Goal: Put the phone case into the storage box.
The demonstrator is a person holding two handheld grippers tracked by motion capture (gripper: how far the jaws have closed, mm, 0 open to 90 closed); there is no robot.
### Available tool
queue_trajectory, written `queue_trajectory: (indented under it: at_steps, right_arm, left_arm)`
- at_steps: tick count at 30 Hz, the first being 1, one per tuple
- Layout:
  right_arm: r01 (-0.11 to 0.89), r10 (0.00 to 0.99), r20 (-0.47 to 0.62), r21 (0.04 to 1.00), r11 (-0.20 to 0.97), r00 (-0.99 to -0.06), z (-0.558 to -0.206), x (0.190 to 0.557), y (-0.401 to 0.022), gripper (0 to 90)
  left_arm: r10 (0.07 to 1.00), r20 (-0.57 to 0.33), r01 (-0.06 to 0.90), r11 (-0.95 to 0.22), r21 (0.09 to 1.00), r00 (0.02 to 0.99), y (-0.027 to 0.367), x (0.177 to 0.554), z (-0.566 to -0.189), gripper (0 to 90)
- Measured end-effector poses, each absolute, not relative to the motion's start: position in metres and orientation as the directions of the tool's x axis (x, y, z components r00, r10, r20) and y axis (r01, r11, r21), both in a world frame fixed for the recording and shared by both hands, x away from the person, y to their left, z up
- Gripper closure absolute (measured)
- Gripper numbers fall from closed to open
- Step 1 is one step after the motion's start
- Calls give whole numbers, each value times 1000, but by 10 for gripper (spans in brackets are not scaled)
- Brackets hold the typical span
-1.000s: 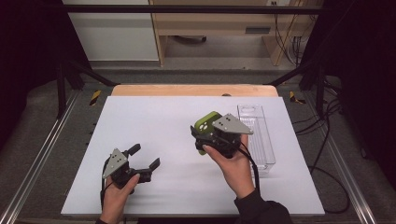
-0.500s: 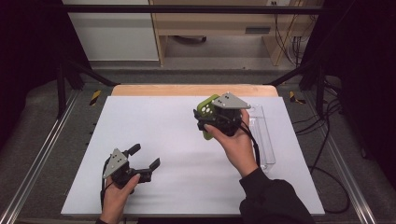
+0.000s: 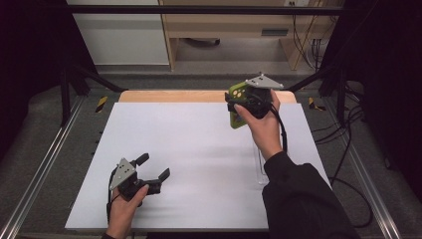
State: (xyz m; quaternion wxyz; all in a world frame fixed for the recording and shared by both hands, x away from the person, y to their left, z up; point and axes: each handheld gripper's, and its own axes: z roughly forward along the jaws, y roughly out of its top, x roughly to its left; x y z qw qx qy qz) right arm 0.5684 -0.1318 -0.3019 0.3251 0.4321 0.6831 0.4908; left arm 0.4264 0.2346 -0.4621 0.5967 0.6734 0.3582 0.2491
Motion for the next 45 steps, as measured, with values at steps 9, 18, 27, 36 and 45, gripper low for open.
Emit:
queue_trajectory:
  at_steps: [9, 18, 27, 36, 45]
  right_arm:
    - [273, 953, -3, 958, 89, -302, -302, 587, -157, 160]
    - [278, 975, -6, 958, 69, -222, -309, 606, -174, 160]
    - [258, 991, 0, 966, 35, -137, -319, 620, -195, 160]
    - [273, 994, 0, 962, 30, -109, -324, 621, -204, 160]
    - [305, 997, 24, 952, -1, -70, -341, 624, -211, 160]
  left_arm:
    - [779, -92, 186, -31, 982, 620, 233, 426, -462, 21]
    - [783, -95, 189, -29, 982, 615, 234, 426, -463, 21]
    - [783, -94, 188, -29, 982, 615, 234, 426, -463, 21]
    - [780, -89, 188, -37, 981, 619, 233, 426, -463, 21]
    - [778, -90, 189, -37, 981, 621, 233, 426, -463, 21]
